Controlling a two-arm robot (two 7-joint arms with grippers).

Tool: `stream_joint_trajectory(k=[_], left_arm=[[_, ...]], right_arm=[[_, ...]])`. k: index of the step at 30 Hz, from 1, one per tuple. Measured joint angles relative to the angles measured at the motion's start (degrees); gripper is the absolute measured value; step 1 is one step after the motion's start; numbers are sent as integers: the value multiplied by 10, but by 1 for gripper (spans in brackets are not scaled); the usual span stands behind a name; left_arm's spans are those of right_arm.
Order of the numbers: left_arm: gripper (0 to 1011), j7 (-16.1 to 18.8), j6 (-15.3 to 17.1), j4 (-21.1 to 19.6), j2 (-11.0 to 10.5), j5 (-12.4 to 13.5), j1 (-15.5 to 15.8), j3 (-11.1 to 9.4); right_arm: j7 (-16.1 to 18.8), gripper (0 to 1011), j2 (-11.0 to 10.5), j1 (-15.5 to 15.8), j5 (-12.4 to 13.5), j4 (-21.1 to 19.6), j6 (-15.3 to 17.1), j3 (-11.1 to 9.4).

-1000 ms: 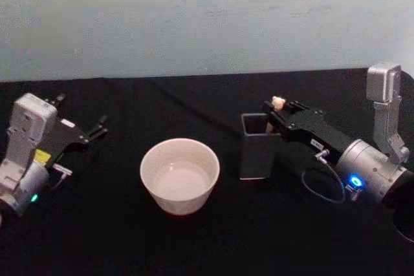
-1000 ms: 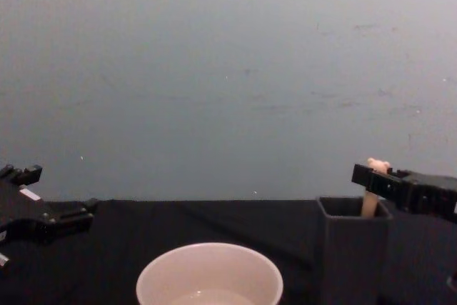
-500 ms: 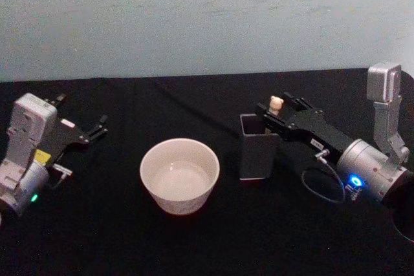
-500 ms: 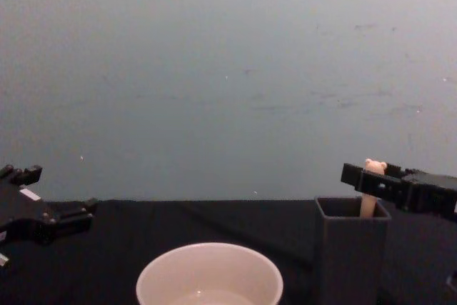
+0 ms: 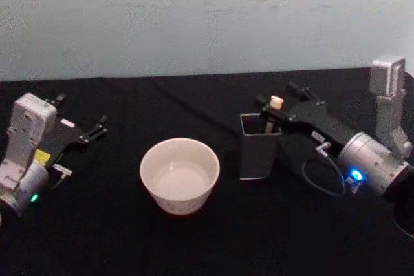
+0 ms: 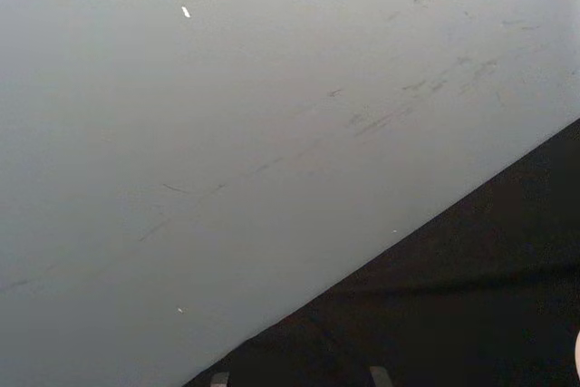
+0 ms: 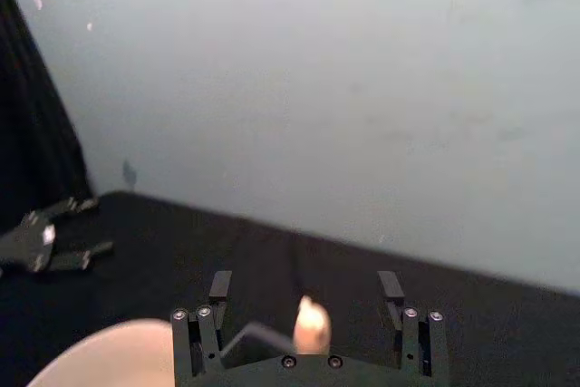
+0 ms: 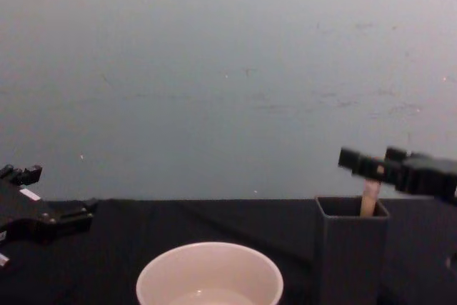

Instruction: Pick up the stirring spoon with one hand, stir inside the cup, then place it back in its original position.

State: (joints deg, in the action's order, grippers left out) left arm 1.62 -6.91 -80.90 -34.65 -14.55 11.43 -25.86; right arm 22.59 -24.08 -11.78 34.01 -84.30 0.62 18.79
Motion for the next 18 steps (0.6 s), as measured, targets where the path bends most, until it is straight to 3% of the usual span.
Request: stream_joint_trajectory(k=[5, 8, 11, 14, 18], left_arm=[[1001, 0, 0, 0, 0, 0, 0, 0], [1001, 0, 0, 0, 0, 0, 0, 0], [1001, 0, 0, 0, 0, 0, 0, 0], [1001, 0, 0, 0, 0, 0, 0, 0], [1002, 0, 0, 0, 0, 0, 0, 0]], right_arm=[[-46, 1000, 13, 6, -36, -20, -40, -18], [-104, 1000, 21, 9, -95, -25, -75, -26], [-172, 1002, 26, 10, -174, -18, -98, -32], [-201, 1002, 26, 13, -201, -10, -95, -37], [-217, 1000, 26, 26, -217, 7, -67, -45]])
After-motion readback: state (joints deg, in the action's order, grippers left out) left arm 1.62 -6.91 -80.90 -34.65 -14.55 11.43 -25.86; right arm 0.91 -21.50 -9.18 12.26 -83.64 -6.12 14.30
